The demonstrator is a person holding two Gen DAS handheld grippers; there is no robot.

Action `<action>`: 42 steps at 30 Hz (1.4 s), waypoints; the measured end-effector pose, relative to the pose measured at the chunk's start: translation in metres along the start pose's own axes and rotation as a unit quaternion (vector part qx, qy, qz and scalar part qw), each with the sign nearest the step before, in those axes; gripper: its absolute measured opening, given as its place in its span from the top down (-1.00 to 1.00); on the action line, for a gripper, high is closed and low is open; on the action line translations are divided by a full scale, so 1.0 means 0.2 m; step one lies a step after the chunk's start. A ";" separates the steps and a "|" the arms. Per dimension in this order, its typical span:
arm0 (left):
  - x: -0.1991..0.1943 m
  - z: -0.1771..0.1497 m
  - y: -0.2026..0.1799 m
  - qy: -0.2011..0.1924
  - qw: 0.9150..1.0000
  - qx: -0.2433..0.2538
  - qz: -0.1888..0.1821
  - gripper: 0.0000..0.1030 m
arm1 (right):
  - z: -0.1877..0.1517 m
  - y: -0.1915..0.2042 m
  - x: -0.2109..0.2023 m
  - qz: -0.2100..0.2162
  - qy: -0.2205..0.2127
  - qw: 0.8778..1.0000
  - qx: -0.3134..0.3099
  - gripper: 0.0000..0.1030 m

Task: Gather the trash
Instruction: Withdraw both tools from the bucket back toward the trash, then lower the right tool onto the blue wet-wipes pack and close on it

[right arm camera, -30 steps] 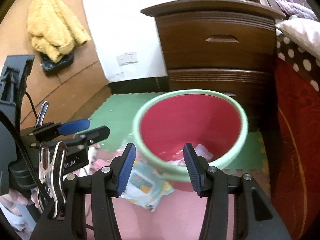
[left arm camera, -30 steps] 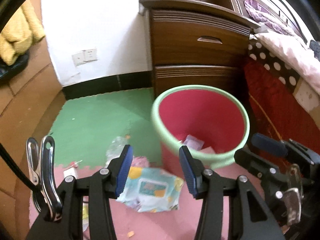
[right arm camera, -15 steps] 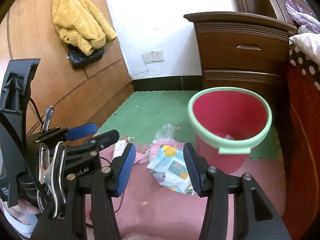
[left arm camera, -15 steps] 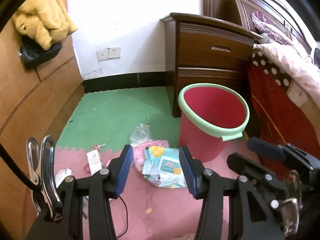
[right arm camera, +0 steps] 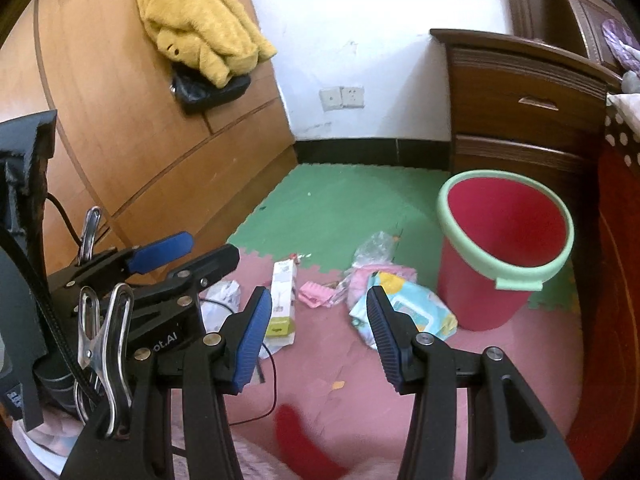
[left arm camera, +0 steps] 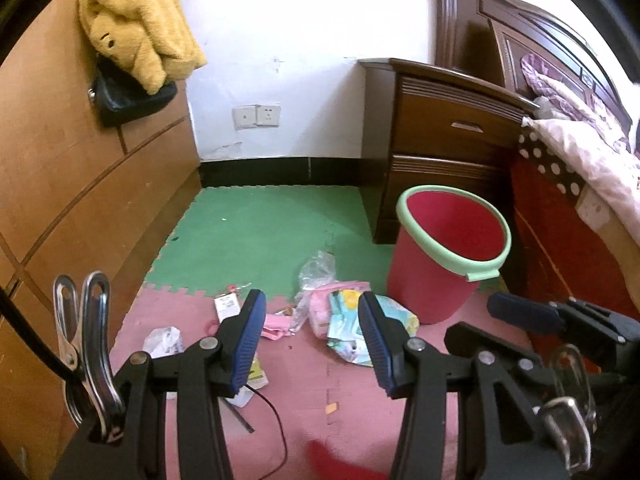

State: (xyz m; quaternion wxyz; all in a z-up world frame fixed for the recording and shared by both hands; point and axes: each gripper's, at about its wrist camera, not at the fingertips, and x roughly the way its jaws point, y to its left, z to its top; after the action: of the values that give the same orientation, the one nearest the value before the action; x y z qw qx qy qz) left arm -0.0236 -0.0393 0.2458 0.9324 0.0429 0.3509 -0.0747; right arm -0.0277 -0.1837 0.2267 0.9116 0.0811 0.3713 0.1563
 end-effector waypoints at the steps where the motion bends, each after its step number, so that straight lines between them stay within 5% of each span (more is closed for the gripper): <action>1: 0.00 -0.01 0.02 0.002 1.000 -0.004 -0.002 0.02 | 0.00 0.02 0.01 -0.002 0.006 1.000 0.000 0.02; 11: 0.13 -0.06 0.09 0.026 0.999 -0.015 -0.035 0.02 | -0.03 0.07 0.08 -0.031 0.028 0.999 0.000 0.02; 19: 0.29 -0.08 0.05 0.042 0.998 -0.001 -0.048 0.02 | -0.10 -0.08 0.21 -0.037 0.047 0.997 0.039 0.02; 32: 0.84 -0.20 0.02 0.107 0.993 -0.006 -0.052 0.02 | -0.27 -0.50 0.59 -0.061 0.076 0.990 0.106 0.02; 42: 1.26 -0.29 -0.05 0.120 0.991 0.012 -0.051 0.02 | -0.40 -0.76 0.95 -0.088 0.096 0.984 0.120 0.02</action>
State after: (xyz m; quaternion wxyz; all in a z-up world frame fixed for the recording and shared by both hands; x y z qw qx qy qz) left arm 0.1247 -0.0694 0.0358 0.8781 0.0448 0.4609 -0.1203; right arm 0.0795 -0.2583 0.0056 0.8654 0.1414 0.4792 0.0371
